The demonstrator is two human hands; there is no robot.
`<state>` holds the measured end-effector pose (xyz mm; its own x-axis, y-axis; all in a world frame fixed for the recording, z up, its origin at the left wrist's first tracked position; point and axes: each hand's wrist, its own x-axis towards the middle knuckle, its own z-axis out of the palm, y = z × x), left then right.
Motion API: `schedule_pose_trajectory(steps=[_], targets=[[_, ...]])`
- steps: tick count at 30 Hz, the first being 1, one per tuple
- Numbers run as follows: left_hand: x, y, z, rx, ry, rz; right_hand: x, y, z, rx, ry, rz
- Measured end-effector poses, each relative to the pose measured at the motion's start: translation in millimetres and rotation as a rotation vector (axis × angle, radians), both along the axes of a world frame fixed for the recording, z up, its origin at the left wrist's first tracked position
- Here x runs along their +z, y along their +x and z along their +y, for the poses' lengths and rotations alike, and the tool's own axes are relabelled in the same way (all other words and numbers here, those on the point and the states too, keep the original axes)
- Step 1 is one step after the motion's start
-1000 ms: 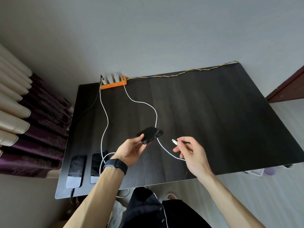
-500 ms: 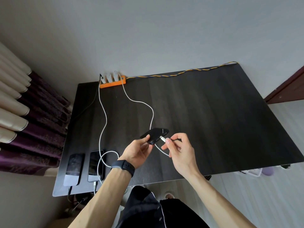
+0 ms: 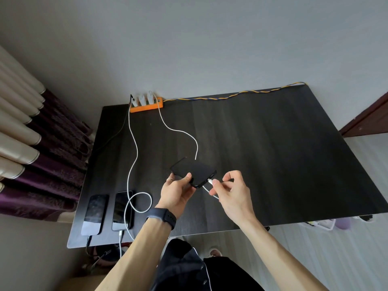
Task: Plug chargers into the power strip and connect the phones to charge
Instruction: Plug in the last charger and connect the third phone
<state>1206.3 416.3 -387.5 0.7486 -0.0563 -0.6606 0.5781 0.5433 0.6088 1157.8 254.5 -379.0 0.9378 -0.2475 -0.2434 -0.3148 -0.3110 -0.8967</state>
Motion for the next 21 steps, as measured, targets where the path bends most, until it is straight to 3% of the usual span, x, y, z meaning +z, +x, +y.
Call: schedule_pose_trajectory(steps=[5,10,21], targets=[[5.2,-0.8,-2.4,0.009,0.097,-0.134,2.0,8.2,-2.5,0.020,-0.002,0.069],[6.2,-3.9,-6.1,-0.004,0.169,-0.182,-0.3,8.3,1.8,0.014,0.151,0.042],[3.0,0.4,-6.0,0.020,-0.004,-0.053,2.7,6.1,-5.3,0.004,0.218,-0.023]])
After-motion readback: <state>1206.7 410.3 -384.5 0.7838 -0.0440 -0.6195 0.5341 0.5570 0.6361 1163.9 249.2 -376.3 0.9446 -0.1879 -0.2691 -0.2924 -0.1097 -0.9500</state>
